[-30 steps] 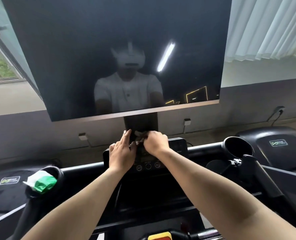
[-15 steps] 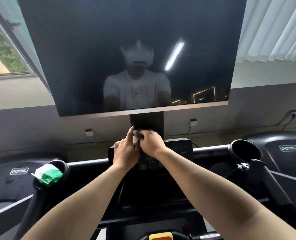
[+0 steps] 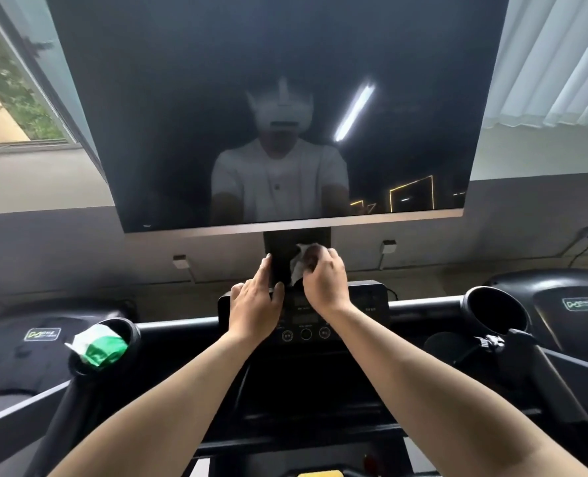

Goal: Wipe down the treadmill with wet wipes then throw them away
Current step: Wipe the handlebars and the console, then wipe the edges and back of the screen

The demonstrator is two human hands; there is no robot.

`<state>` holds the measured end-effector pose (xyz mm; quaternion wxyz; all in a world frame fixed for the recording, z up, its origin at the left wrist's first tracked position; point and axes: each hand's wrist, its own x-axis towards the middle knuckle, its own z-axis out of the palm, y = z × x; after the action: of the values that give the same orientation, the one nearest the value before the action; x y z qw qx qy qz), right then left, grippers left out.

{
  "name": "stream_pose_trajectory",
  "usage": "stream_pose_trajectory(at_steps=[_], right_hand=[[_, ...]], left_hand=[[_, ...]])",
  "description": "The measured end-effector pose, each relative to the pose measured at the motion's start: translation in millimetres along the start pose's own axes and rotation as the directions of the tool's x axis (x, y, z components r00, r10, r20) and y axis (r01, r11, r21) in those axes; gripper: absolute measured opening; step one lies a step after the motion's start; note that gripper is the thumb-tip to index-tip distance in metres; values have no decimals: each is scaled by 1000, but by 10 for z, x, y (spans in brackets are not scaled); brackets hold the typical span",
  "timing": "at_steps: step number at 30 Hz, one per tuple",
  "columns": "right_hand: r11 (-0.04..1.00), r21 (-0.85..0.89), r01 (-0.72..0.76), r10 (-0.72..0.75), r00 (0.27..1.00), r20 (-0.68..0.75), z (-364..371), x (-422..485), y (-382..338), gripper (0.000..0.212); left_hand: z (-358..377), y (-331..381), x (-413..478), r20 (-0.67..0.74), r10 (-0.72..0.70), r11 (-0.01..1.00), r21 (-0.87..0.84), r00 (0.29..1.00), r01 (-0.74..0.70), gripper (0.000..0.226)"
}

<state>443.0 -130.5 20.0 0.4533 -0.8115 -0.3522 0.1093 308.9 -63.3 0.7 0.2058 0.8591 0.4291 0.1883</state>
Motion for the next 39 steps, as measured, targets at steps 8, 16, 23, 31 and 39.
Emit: stream_pose_trajectory(at_steps=[8, 16, 23, 31, 39], right_hand=[[1000, 16, -14, 9, 961, 276, 64, -32, -265, 30], [959, 283, 28, -114, 949, 293, 400, -302, -601, 15], [949, 111, 296, -316, 884, 345, 792, -443, -947, 19], [795, 144, 589, -606, 777, 170, 933, -435, -1589, 17], [679, -29, 733, -733, 675, -88, 674, -200, -2181, 15]], left_hand=[[-96, -5, 44, 75, -50, 976, -208, 996, 65, 58], [-482, -307, -56, -112, -206, 791, -604, 972, 98, 12], [-916, -845, -226, -276, -552, 574, -810, 787, 118, 4], [-1637, -793, 88, -481, -579, 571, -816, 658, -94, 16], [-1764, -581, 386, -507, -463, 679, -730, 727, -77, 8]])
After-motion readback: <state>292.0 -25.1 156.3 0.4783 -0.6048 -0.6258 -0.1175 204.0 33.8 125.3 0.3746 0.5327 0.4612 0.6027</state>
